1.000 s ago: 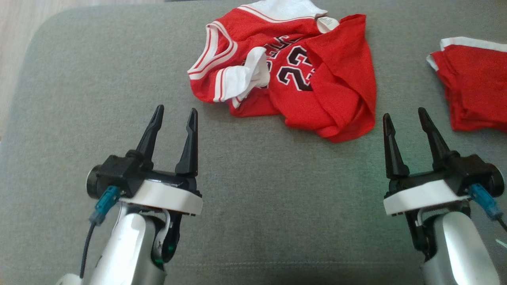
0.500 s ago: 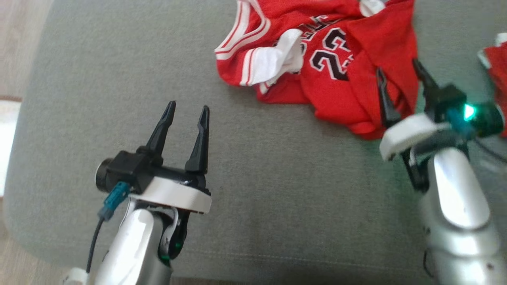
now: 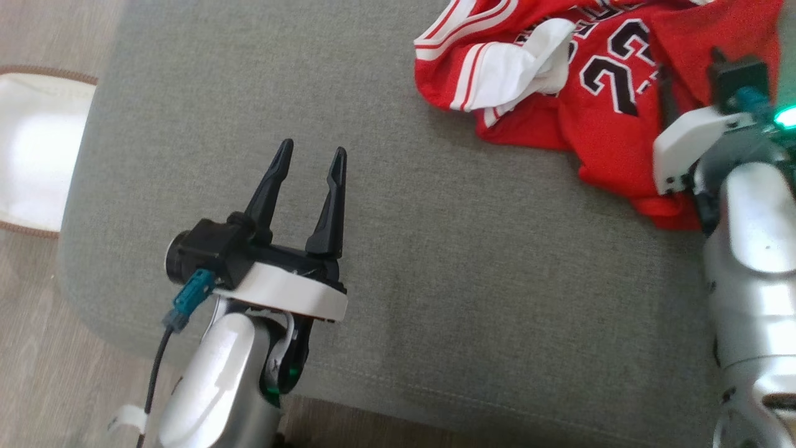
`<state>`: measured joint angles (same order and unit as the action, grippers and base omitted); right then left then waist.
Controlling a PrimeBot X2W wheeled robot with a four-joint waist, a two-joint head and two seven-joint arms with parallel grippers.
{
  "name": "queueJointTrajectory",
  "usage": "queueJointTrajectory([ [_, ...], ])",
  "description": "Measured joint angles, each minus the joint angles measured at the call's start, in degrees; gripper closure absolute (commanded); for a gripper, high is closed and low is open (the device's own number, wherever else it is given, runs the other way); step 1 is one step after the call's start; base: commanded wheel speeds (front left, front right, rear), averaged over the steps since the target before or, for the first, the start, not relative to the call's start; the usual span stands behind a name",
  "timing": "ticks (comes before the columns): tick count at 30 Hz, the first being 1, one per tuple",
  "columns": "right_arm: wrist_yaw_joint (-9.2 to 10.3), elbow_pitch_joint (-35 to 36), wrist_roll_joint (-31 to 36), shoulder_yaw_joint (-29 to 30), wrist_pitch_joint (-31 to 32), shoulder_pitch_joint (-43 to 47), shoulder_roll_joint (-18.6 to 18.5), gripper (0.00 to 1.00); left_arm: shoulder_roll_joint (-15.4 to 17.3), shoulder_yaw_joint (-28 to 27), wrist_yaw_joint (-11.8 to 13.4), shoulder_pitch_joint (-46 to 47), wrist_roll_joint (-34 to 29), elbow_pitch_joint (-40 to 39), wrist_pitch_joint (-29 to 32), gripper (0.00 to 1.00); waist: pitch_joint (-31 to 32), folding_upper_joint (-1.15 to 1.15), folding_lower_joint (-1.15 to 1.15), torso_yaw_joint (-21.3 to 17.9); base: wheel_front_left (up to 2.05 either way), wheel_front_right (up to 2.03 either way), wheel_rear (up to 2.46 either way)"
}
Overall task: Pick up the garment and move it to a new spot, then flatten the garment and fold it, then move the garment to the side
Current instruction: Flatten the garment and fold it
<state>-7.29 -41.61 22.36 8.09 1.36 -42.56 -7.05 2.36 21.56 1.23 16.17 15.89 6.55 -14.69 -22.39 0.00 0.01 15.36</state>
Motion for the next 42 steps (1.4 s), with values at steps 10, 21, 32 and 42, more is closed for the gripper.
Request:
queueJointTrajectory([
  [10, 0.0, -2.0, 2.5, 10.3, -2.6, -4.2, -1.2, 1.0, 0.0, 0.1, 0.4, 0.6, 0.6, 0.0, 0.0, 0.0, 0.0, 0.0, -0.01, -0.5, 0.0, 0.0, 0.0],
  [21, 0.0, -3.1, 6.8, 18.2, -1.3, -14.0, -10.4, 1.0, 0.0, 0.3, 0.4, 0.9, 0.6, 0.0, 0.0, 0.0, 0.2, 0.0, -0.01, -1.3, 0.0, 0.0, 0.0],
  [32, 0.0, -7.9, 11.1, 20.7, -3.6, -16.4, -7.6, 0.0, 0.0, -0.1, 0.3, 0.9, 0.6, 0.5, 0.0, 0.0, 1.7, 0.0, -0.01, -2.9, 0.0, 0.0, 0.0],
  [42, 0.0, -12.4, 7.0, 17.3, -11.2, -12.1, -3.9, 0.0, 0.0, -2.7, 0.1, 0.3, -0.9, 0.6, 0.0, 0.0, 5.7, 0.0, -0.01, -6.9, 0.0, 0.0, 0.0],
])
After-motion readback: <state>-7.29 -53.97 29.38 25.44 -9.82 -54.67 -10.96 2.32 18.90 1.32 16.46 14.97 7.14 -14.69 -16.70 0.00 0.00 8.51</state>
